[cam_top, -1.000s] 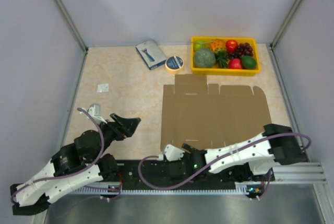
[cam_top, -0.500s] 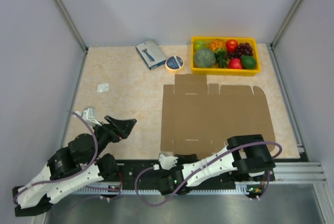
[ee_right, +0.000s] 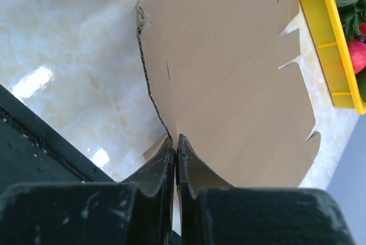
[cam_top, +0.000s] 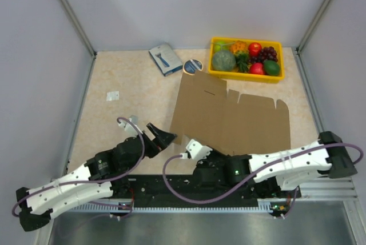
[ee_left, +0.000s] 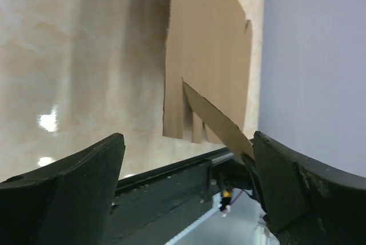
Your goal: Fold the paper box
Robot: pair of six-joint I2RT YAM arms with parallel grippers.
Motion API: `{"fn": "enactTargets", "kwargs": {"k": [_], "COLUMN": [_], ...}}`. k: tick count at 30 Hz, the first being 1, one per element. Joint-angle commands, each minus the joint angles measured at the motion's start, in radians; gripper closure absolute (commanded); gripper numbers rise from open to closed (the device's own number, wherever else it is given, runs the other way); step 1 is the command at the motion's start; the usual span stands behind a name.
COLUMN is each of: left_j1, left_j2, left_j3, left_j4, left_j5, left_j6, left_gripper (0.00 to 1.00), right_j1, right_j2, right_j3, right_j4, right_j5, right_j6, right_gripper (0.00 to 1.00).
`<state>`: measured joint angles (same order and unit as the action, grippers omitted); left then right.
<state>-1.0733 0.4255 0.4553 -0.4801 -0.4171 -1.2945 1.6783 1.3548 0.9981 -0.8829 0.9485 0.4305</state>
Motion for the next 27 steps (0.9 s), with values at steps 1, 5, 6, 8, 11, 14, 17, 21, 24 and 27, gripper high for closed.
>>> {"fn": "enactTargets", "kwargs": {"k": [1,5,6,8,11,14,17,21,24,27], "left_j1": [0.018,0.027,0.026,0.026,0.026,0.026,0.026,0.029,0.045,0.073], "left_j2": [0.108,0.229,0.246,0.268,0.256,0.211,0.18,0.244,0.304,0.354], "left_j3": [0.016,0.095,0.121,0.137,0.17,0.186,0.145,0.123,0.14,0.157], "left_j4": [0.271,0.273,0.273,0.273,0.23,0.146,0.161,0.207,0.25,0.294], "left_j5": [0.082,0.147,0.161,0.202,0.238,0.236,0.251,0.278,0.273,0.284], "left_j6": [-0.086,-0.049,-0.043,-0.066,-0.13,-0.196,-0.326,-0.46,-0.465,-0.421], "left_gripper": [0.02,0.02,0.02,0.02,0.05,0.09,0.19,0.25,0.21,0.24], "right_j1": [-0.051,-0.065,-0.068,-0.072,-0.089,-0.114,-0.121,-0.121,-0.121,-0.121], "right_j2": [-0.144,-0.181,-0.181,-0.174,-0.148,-0.129,-0.106,-0.08,-0.066,-0.06], "right_j3": [-0.065,-0.065,-0.058,-0.047,-0.02,0.029,0.068,0.103,0.109,0.112], "right_j4": [0.206,0.223,0.229,0.234,0.246,0.249,0.272,0.295,0.308,0.312], "right_j5": [0.032,0.036,0.036,0.038,0.044,0.039,0.035,0.035,0.024,0.01], "right_j6": [-0.119,-0.156,-0.162,-0.18,-0.213,-0.248,-0.3,-0.346,-0.365,-0.357], "right_gripper": [1.0,1.0,1.0,1.0,1.0,1.0,1.0,1.0,1.0,1.0]}}
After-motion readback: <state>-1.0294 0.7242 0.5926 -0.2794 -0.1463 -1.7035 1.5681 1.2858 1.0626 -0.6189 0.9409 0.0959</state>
